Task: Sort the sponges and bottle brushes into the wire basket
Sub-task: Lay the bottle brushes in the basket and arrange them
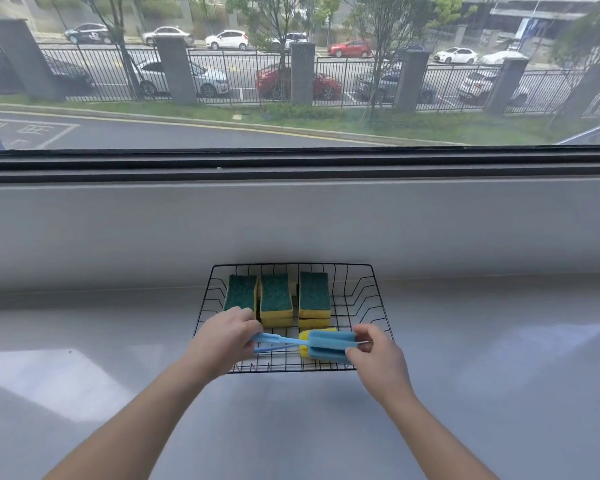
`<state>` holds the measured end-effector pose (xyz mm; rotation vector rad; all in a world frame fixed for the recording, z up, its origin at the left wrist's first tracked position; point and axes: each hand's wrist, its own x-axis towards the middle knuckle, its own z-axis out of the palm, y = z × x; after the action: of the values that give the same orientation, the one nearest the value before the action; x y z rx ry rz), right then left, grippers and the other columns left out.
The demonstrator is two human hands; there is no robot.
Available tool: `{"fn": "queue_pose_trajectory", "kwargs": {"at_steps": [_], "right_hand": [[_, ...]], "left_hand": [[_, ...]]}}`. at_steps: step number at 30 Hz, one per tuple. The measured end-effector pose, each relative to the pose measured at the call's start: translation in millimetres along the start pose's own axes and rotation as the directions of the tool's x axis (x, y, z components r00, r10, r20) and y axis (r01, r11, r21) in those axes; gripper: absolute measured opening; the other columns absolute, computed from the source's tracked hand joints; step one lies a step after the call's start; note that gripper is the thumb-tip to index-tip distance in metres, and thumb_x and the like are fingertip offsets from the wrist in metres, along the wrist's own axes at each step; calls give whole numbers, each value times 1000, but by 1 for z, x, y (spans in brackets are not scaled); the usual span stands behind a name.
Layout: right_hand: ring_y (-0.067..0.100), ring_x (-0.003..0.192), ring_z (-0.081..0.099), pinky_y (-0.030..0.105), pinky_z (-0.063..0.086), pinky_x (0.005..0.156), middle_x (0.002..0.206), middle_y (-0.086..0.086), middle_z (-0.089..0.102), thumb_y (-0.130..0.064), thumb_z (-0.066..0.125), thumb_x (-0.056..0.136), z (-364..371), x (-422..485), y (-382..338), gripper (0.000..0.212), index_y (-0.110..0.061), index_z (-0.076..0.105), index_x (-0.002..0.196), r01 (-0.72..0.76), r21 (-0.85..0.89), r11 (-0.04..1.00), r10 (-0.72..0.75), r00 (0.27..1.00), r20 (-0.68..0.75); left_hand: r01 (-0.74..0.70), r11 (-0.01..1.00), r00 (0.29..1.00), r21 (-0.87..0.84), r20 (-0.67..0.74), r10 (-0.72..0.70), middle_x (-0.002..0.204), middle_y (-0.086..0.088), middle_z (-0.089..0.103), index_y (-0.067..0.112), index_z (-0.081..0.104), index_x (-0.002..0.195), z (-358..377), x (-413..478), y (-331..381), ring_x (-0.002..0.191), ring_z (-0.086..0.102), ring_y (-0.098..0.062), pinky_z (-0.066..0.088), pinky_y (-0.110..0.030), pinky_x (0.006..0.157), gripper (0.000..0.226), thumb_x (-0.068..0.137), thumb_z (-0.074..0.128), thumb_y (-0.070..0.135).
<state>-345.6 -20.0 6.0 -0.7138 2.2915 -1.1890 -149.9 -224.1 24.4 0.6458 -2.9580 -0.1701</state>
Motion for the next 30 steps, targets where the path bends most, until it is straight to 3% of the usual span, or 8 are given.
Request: {"fn": "queue_pose_trajectory", "kwargs": {"at_steps": [3,9,13,16,20,24,30], "right_hand": [[-5,89,62,7,44,68,105,-10,65,-8,68,82,7,-2,6,36,-35,60,105,50,-53,997,-50,999,11],[-6,93,61,3,44,63,106,-11,64,-10,73,80,11,5,8,33,-30,65,106,67,-35,997,-68,998,-4],[-9,93,60,1,42,64,104,-13,63,-14,74,81,13,7,9,27,-35,64,96,73,-31,997,-73,997,7],[1,90,62,10,42,67,98,-7,65,-16,73,83,13,7,10,23,-35,61,82,77,-31,997,-79,996,-45],[14,85,63,30,49,73,89,-4,64,-16,72,85,12,3,3,16,-29,63,82,136,-83,987,-146,982,-122],[12,82,60,31,49,72,88,-8,59,-14,70,84,10,-4,-12,12,-25,64,87,244,-158,957,-260,961,-91],[15,88,59,31,47,75,96,-6,60,-21,69,87,9,-15,-33,18,-21,67,104,285,-232,930,-292,956,4]], "left_hand": [[30,999,997,20,69,-31,93,2,58,22,69,103,11,7,-7,88,54,-21,43,-34,63,18,86,63,22],[170,982,976,-78,149,-157,105,3,60,27,67,114,27,19,-1,97,56,-19,52,-37,78,28,93,52,16],[229,968,969,-104,120,-217,100,6,62,28,69,111,35,13,3,94,57,-18,50,-33,72,30,92,48,16],[260,957,965,-132,82,-251,100,8,61,28,67,112,35,8,7,95,56,-16,51,-33,73,28,92,50,19],[292,949,957,-116,33,-290,105,5,59,28,60,121,31,2,15,98,54,-18,49,-32,77,30,92,52,28],[329,942,944,-61,11,-329,109,4,57,28,55,126,23,-8,24,101,52,-20,46,-34,80,34,93,51,35],[366,929,930,-52,-30,-368,108,5,55,29,53,126,6,-32,38,99,51,-20,43,-34,81,35,93,48,39]]}}
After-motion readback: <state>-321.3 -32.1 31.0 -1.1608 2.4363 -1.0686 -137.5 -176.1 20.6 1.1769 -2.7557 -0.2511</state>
